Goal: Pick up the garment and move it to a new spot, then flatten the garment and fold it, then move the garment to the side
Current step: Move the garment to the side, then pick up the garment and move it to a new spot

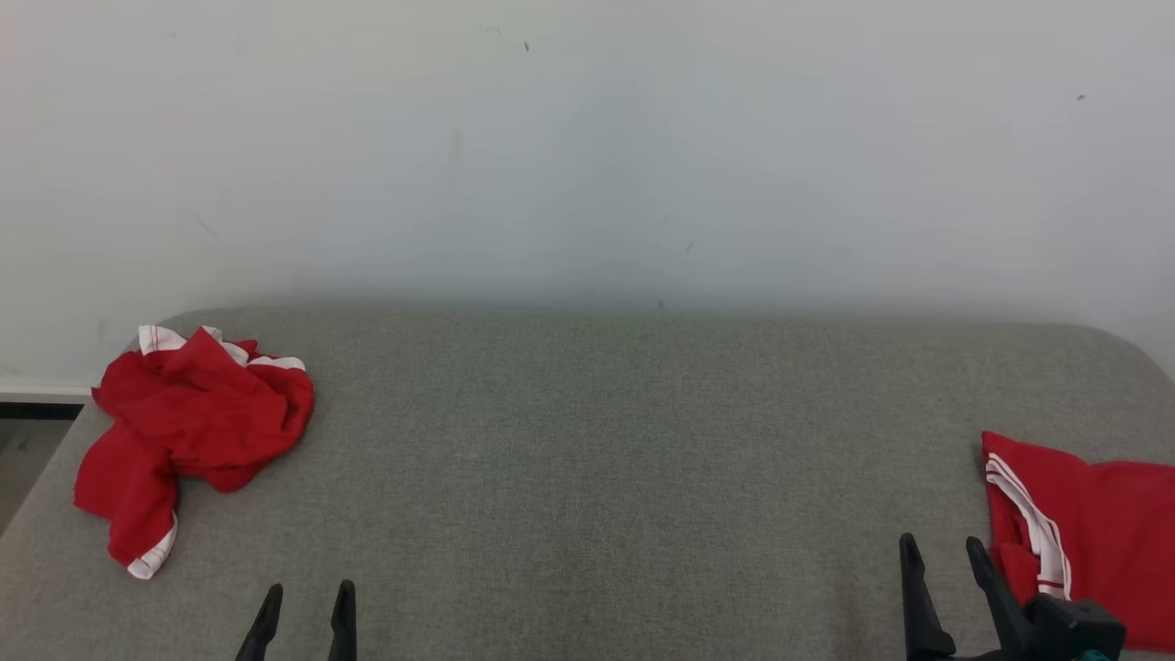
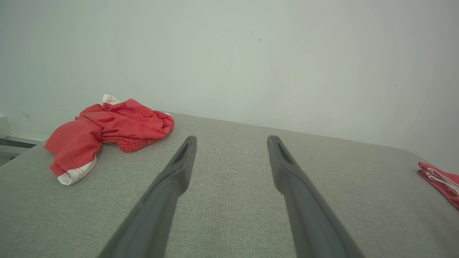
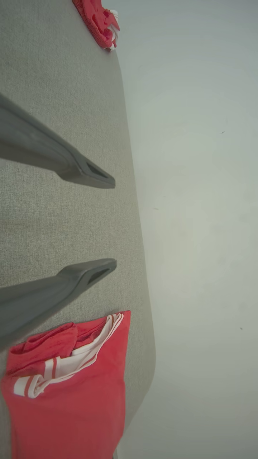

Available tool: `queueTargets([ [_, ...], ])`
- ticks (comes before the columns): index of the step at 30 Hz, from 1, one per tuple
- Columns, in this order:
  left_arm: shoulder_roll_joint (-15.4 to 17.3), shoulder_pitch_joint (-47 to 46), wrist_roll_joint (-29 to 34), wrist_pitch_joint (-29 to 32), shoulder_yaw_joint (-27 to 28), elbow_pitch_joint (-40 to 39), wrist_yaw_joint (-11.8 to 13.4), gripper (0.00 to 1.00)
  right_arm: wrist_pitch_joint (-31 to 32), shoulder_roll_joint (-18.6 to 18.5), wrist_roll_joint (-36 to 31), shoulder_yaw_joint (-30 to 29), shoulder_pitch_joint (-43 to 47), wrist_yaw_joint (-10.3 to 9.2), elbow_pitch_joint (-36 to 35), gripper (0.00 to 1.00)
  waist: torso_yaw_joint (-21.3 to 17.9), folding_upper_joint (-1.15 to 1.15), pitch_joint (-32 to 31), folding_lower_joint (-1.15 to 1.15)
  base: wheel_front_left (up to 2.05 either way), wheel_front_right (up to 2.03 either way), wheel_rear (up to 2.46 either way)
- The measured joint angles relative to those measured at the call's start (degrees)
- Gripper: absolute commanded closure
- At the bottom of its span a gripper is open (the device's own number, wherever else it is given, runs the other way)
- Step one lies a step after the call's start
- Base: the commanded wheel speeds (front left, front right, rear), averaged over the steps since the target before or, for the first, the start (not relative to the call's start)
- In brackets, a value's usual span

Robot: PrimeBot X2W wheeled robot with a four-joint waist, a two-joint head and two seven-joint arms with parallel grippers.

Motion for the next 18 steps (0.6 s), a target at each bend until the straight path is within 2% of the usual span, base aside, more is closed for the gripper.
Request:
queueTargets([
  [10, 0.2, -0.1, 0.0, 0.0, -0.5, -0.1, 0.0, 0.0, 0.7, 0.0, 0.6, 0.3, 0.2, 0.0, -0.8, 0.0, 0.8, 0.0, 0.5, 0.0, 0.0, 0.0, 0.0],
  [18, 0.9, -0.1, 0.1, 0.0, -0.7, 0.0, 0.0, 0.0, 0.8, 0.0, 1.0, 0.5, 1.2, 0.0, -1.5, 0.0, 3.9, 0.0, 0.6, 0.0, 0.0, 0.0, 0.0],
])
